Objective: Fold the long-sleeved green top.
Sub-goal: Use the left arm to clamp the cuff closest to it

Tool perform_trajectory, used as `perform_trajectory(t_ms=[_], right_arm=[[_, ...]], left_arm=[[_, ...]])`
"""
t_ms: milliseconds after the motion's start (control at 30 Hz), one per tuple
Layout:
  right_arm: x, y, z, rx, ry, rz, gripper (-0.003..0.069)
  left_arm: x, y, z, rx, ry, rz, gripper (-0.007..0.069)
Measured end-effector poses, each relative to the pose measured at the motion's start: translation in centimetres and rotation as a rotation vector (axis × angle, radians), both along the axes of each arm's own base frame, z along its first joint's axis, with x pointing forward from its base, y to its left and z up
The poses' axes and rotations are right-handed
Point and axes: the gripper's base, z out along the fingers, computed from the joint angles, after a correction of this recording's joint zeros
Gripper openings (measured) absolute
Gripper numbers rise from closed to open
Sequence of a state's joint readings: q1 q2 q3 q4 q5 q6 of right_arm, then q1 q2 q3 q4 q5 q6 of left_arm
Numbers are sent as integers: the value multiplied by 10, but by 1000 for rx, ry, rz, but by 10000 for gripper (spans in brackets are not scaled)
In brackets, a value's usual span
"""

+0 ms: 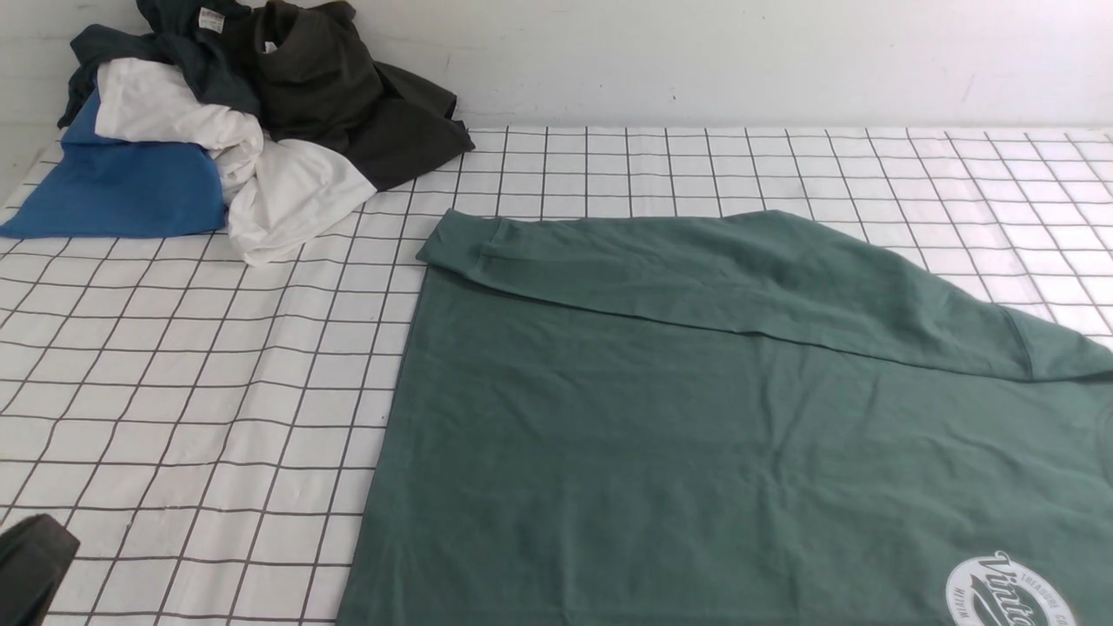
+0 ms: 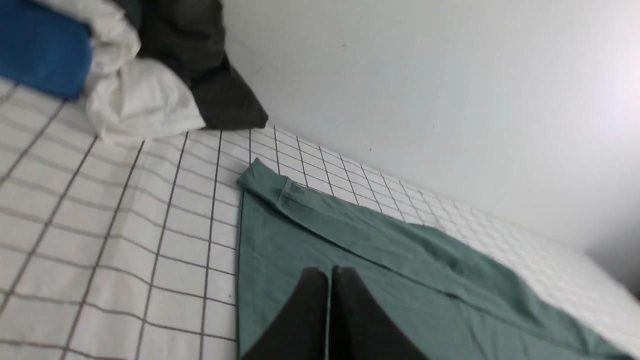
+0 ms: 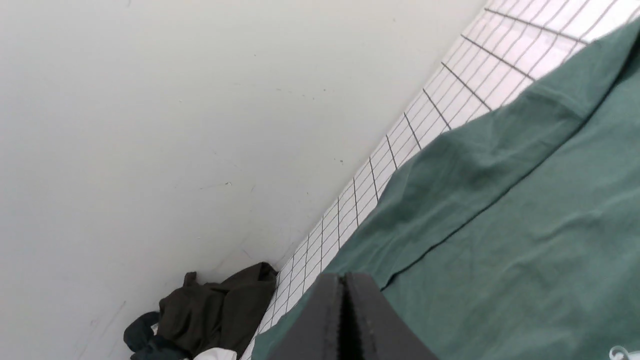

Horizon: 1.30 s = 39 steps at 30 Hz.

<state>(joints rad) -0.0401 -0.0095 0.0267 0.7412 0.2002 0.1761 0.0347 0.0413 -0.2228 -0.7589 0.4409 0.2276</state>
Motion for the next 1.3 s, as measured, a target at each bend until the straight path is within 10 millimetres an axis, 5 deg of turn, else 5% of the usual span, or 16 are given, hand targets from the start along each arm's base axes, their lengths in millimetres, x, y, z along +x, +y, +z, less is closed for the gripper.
perform_trajectory(t_ms=[233,400,533,700,933,1100,1300], right_arm=[[3,1,21,-307,8,20,-15],[27,4,88,-667,71,93,-15],[53,11,126,-845,202,279,-15],[84,29,139,-816,404,620,-15],[71,52,118,-880,600,994,-15],[65,53,112,-937,667,1033,-15],[66,52,111,-960,675,1022,-15]], left_arm=[[25,-4,48,368,309,-163,-7],[59,3,70,618,691,-315,-7],[83,-13,66,736,806,-483,-7],[106,-55,30,868,972,-713,39],[118,-104,-20,927,1085,-857,214],[121,-127,-59,969,1118,-872,361],[133,-132,-82,994,1160,-801,414]])
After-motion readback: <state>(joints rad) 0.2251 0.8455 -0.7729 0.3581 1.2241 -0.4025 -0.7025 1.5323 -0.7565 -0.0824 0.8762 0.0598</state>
